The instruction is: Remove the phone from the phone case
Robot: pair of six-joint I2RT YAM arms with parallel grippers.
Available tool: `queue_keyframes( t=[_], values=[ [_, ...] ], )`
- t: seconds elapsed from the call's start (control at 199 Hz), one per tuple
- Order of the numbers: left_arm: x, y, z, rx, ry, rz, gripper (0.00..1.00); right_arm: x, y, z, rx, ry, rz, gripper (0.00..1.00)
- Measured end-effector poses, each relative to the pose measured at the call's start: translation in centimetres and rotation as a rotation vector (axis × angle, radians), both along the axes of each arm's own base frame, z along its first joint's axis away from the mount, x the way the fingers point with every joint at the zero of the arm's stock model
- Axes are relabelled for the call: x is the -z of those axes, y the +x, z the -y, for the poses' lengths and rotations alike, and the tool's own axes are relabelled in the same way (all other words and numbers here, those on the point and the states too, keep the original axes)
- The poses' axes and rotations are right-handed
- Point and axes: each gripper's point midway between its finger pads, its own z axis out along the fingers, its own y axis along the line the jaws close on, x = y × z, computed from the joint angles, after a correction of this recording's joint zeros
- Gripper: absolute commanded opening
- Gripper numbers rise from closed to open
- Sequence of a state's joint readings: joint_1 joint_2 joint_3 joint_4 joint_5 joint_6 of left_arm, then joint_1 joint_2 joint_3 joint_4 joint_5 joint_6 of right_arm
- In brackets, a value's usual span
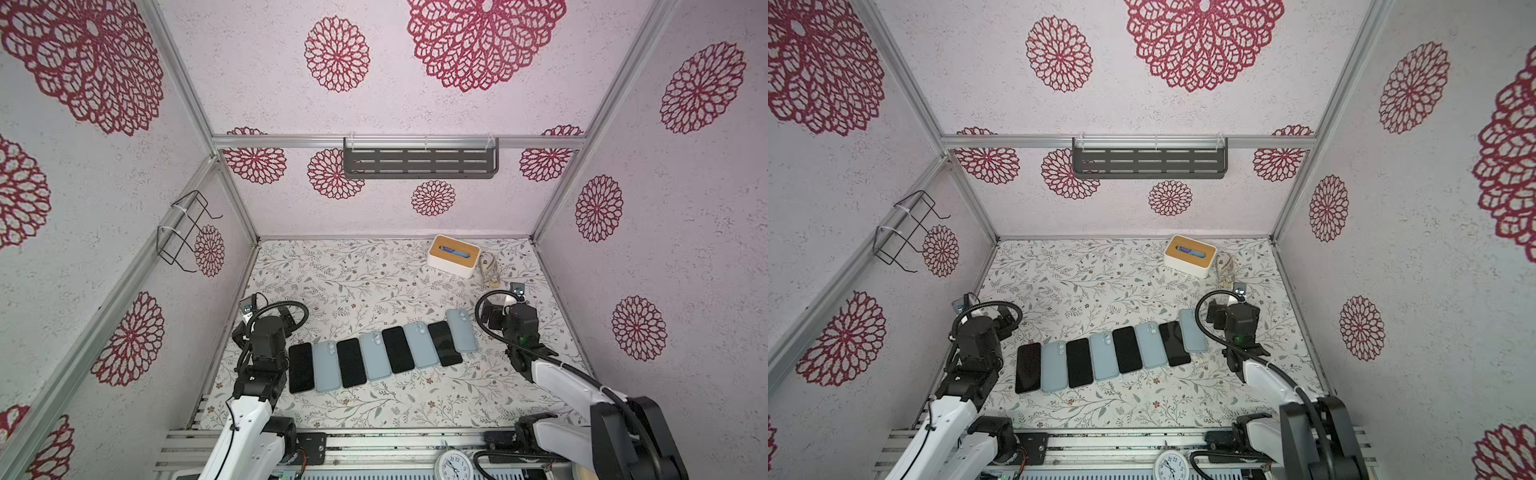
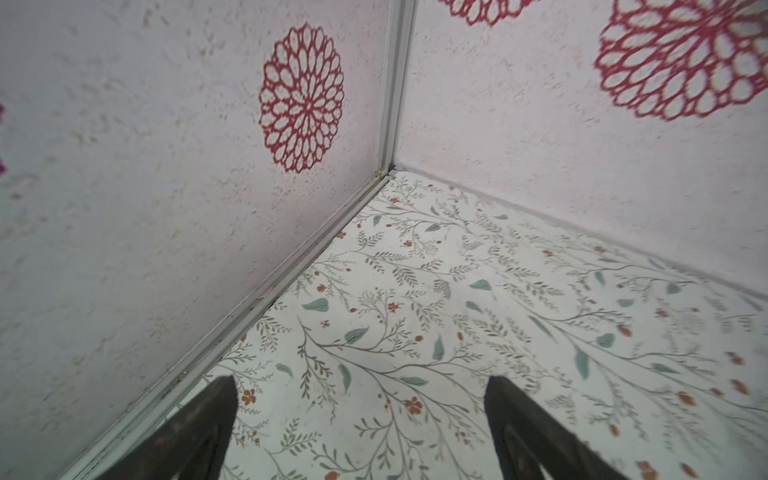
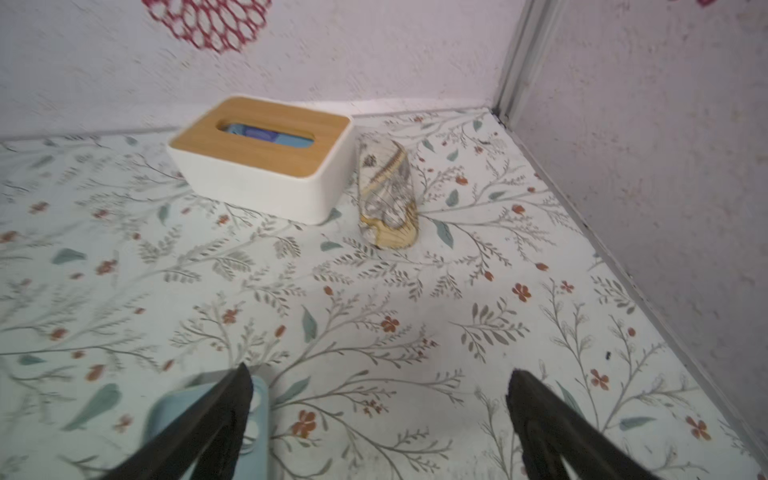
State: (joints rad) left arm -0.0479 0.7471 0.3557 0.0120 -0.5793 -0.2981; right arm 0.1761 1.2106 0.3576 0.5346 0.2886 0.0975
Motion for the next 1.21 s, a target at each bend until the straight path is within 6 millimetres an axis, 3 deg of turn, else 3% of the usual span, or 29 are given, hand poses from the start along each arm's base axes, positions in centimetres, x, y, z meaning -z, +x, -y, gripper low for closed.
queue_keyframes(
  t=[0.111,0.256,0.367,0.507,0.653,0.804,0.944,1.206],
  values=[
    [3.6,1.6,-0.7,0.021,0.035,-0.043,0.97,1.5,-0.2,0.6,-0.004,-0.031,0.015,0.99],
    [7.1,5.0,-0.7,0.1,0.048,-0.015,0.97,-1.4,0.6,0.8,-0.021,-0.058,0.193,0.99],
    [9.6,7.0,0.4,0.203,0.041,-0.062,0.97,-2.5,-1.1,1.1,-0.018,-0.076,0.273,0.99],
    [6.8,9.9,1.9,0.308,0.061,0.049,0.97,-0.8,-3.4,1.8,-0.001,-0.093,0.292,0.99],
    [5.6,10.8,2.6,0.368,0.072,0.093,0.97,3.2,-0.6,2.4,0.019,-0.104,0.149,0.99],
    [4.6,12.2,1.2,0.344,0.044,0.099,0.97,0.9,1.8,5.0,0.116,-0.066,0.207,0.99],
    [4.5,12.4,0.2,0.32,0.025,0.102,0.97,1.1,1.5,5.1,0.138,-0.06,0.2,0.99],
    [5.0,12.3,0.4,0.33,0.007,0.085,0.97,1.1,1.2,5.0,0.171,-0.079,0.197,0.99]
  ],
)
